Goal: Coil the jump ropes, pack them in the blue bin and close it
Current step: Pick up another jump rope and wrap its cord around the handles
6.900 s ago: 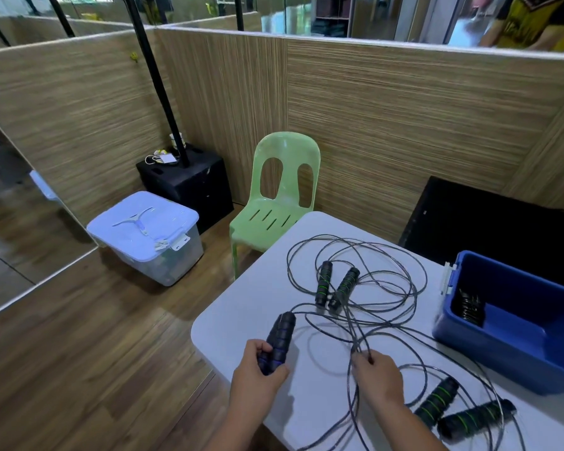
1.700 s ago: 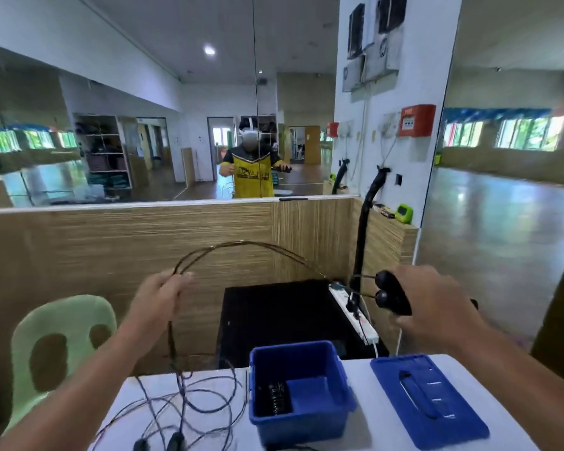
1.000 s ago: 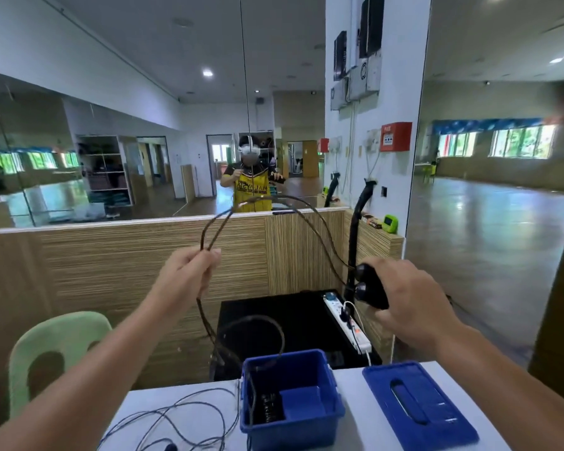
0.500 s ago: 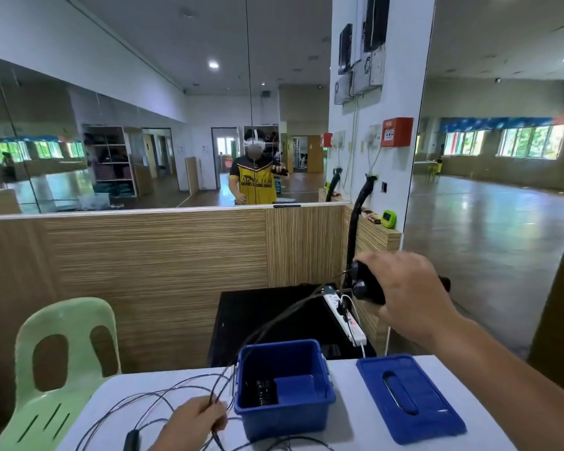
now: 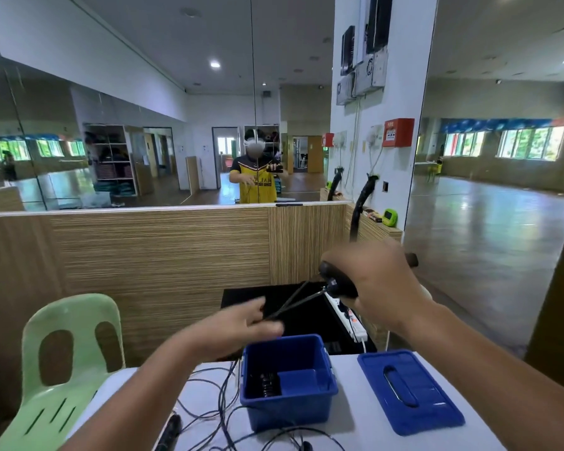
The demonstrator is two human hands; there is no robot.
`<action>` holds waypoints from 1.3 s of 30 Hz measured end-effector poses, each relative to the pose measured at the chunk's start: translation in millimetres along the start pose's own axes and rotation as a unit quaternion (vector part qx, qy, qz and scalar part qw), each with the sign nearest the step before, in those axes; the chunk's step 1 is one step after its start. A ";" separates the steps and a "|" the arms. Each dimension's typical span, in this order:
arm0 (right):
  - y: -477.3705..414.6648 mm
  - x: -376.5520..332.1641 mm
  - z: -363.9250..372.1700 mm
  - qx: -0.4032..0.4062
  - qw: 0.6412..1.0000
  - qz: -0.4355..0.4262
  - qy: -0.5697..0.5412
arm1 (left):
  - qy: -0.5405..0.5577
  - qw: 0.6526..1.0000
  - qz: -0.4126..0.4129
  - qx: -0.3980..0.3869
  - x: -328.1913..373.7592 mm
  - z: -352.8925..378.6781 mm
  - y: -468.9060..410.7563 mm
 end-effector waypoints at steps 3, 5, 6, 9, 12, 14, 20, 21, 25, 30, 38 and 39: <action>-2.9 -15.1 -0.9 -0.003 1.000 -0.013 0.001 | -0.036 0.994 0.054 0.091 61.4 -27.6 -1.7; -3.2 -25.8 -1.2 -0.003 1.000 -0.020 0.000 | -0.024 0.992 0.084 0.094 86.8 -28.4 -4.1; -2.5 -31.0 -1.5 -0.002 1.000 -0.023 0.000 | -0.014 0.993 0.089 0.082 93.3 -25.1 -5.1; 0.5 -44.4 -3.5 -0.007 0.999 -0.031 -0.006 | 0.042 0.996 0.064 0.050 87.6 -17.6 -11.1; 2.6 -55.9 -3.6 -0.019 0.999 -0.036 -0.005 | 0.102 0.995 0.020 -0.004 69.9 -8.0 -10.9; 2.1 -63.0 -3.0 -0.028 0.999 -0.045 -0.006 | 0.121 0.992 0.014 -0.039 60.7 0.8 -10.7; -0.1 -73.3 0.8 -0.031 0.997 -0.068 0.023 | 0.143 0.989 0.032 -0.029 54.3 6.2 -7.4; -1.0 -73.0 1.3 -0.026 0.997 -0.069 0.030 | 0.145 0.989 0.033 -0.027 53.6 7.0 -6.4; -5.8 -71.0 2.2 -0.029 0.998 -0.059 0.011 | 0.155 0.987 0.038 -0.028 52.0 9.0 -3.8; -8.1 -71.0 -0.4 -0.026 0.996 -0.048 -0.073 | 0.153 0.986 0.073 0.002 50.7 5.5 -4.3; -7.7 -71.5 -0.5 0.001 0.992 -0.067 -0.109 | 0.170 0.977 0.118 0.051 51.9 7.9 0.9; -7.3 -71.7 -0.5 0.001 0.991 -0.071 -0.112 | 0.178 0.976 0.116 0.054 52.1 7.8 2.2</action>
Point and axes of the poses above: each hand's wrist, its own y-axis away from the middle knuckle, its own z-axis out of the palm, x = y × z, the point moved 7 cm from there along -y, towards the middle knuckle, and after that the axes turned 3 degrees about z, right-handed, at the moved point
